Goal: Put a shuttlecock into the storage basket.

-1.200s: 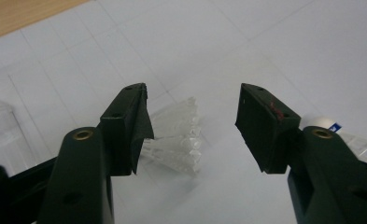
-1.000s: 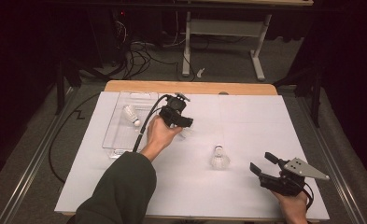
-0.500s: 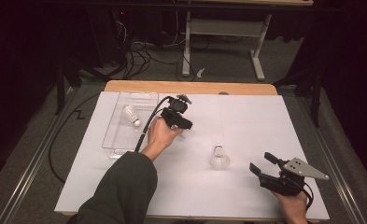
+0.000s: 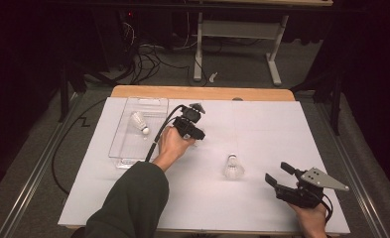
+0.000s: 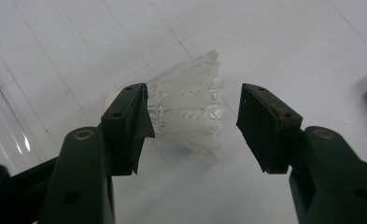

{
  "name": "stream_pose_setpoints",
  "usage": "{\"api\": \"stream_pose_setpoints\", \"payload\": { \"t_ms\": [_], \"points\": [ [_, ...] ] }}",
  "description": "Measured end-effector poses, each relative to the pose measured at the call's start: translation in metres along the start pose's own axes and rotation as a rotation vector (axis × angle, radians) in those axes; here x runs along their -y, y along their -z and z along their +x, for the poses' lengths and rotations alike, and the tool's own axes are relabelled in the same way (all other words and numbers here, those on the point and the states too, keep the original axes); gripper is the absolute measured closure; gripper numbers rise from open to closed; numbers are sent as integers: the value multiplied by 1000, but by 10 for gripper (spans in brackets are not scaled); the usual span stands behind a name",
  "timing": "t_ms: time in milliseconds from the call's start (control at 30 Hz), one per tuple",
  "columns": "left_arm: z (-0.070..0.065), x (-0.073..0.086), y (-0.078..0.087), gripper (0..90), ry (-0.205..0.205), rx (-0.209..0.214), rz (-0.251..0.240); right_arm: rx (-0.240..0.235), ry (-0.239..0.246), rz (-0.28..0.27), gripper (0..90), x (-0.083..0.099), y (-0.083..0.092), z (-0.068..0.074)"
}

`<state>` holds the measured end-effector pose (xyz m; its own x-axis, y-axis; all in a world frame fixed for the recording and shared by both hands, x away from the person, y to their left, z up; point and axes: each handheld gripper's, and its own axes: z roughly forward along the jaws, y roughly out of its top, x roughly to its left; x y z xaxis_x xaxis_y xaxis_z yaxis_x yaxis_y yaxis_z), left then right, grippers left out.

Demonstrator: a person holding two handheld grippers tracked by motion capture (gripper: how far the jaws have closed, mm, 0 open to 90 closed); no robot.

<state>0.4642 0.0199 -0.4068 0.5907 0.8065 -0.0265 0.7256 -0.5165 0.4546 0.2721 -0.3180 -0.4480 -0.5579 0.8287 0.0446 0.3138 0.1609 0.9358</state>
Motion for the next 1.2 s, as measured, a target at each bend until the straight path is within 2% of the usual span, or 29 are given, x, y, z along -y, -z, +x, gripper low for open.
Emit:
{"api": "stream_pose_setpoints", "payload": {
  "t_ms": [500,733,933,1200],
  "points": [
    [3,3,-10,501,13,7,39,-4,1,-1,273,0,0,0],
    [7,7,-9,579,25,22,33,-6,0,-2,272,0,0,0],
    [6,8,-5,664,19,31,17,-6,0,-1,272,0,0,0],
    [7,10,-4,799,7,56,25,-7,0,-2,273,0,0,0]
  ]
}}
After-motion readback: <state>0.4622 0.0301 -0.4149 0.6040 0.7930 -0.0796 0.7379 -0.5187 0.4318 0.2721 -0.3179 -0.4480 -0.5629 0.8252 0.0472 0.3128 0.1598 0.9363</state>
